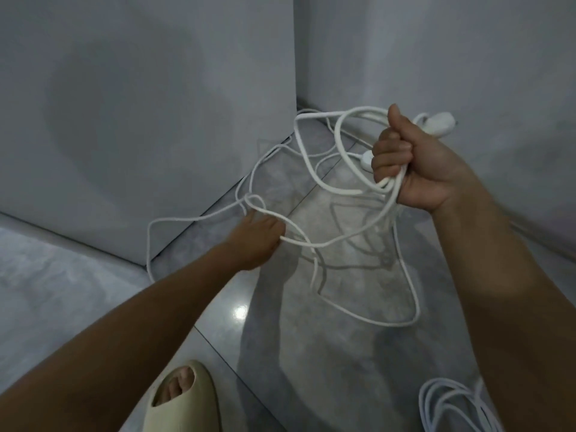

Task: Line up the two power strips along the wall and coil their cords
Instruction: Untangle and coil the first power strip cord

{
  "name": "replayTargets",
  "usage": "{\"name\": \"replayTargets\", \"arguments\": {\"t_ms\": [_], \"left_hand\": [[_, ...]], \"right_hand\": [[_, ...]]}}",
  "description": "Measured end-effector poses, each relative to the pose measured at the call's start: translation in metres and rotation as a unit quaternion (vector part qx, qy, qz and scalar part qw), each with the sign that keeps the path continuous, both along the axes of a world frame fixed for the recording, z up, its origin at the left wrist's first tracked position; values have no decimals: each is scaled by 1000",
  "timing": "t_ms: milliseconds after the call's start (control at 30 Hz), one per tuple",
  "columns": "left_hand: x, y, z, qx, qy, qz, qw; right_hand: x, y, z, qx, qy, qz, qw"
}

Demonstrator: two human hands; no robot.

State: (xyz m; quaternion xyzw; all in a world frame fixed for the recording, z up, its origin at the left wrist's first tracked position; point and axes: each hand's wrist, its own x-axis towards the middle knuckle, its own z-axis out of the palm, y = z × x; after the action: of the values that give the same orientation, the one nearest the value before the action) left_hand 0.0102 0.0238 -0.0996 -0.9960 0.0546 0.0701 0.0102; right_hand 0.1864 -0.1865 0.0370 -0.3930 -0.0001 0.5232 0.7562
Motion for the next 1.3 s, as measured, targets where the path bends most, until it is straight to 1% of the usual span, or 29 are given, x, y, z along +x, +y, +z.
{"name": "replayTargets", "arguments": {"t_ms": [100,200,267,300,333,367,400,467,533,567,633,667,700,733,767,800,833,867,933,967,1033,1100,1167,1233,1300], "left_hand": [[10,3,9,68,1,-6,998],[11,11,16,95,8,34,995],[9,27,21,119,118,143,975],[7,37,23,98,180,197,959],[5,44,26,34,214,244,945],[3,50,27,-51,243,278,928],[3,52,29,-155,267,316,897],[9,46,37,-347,285,401,798],[21,37,51,-473,298,434,706],[30,33,59,-528,308,444,655],[48,28,78,-639,319,450,537],[56,27,87,-687,316,446,478],[61,27,96,-725,305,446,427],[64,26,104,-754,289,449,383],[67,23,110,-776,269,453,347],[67,20,115,-789,249,458,325],[67,16,118,-794,229,464,320],[67,10,120,-792,213,464,334],[66,-4,122,-773,187,451,406],[66,-14,123,-760,172,444,442],[65,-34,122,-741,121,440,494],[61,-52,118,-718,58,431,543],[56,-62,113,-680,17,406,610],[53,-64,107,-623,-24,382,682],[49,-61,102,-555,-82,359,746]], "right_hand": [[2,-10,6,-56,-41,48,996],[6,-19,9,-130,-84,62,986],[11,-27,9,-174,-112,66,976],[13,-31,8,-191,-123,61,972],[15,-34,5,-207,-127,50,969],[15,-35,2,-218,-127,35,967],[14,-34,-3,-227,-126,24,965],[5,-25,-16,-249,-145,29,957],[-11,-11,-30,-284,-192,56,938],[-19,-4,-36,-300,-217,69,926],[-34,6,-42,-318,-254,83,910],[-41,10,-43,-321,-268,85,904],[-45,14,-43,-323,-282,86,899],[-50,16,-42,-326,-298,90,893],[-52,17,-41,-330,-316,94,885],[-54,18,-39,-332,-332,101,877],[-55,19,-39,-330,-344,106,873],[-56,20,-39,-330,-349,107,870],[-57,22,-41,-335,-346,94,871],[-56,23,-43,-334,-332,83,878],[-54,24,-46,-312,-252,69,913],[-51,24,-47,-281,-131,70,948],[-49,22,-48,-247,-46,72,965],[-48,18,-49,-207,-2,66,976],[-47,16,-49,-170,30,55,983]]}}
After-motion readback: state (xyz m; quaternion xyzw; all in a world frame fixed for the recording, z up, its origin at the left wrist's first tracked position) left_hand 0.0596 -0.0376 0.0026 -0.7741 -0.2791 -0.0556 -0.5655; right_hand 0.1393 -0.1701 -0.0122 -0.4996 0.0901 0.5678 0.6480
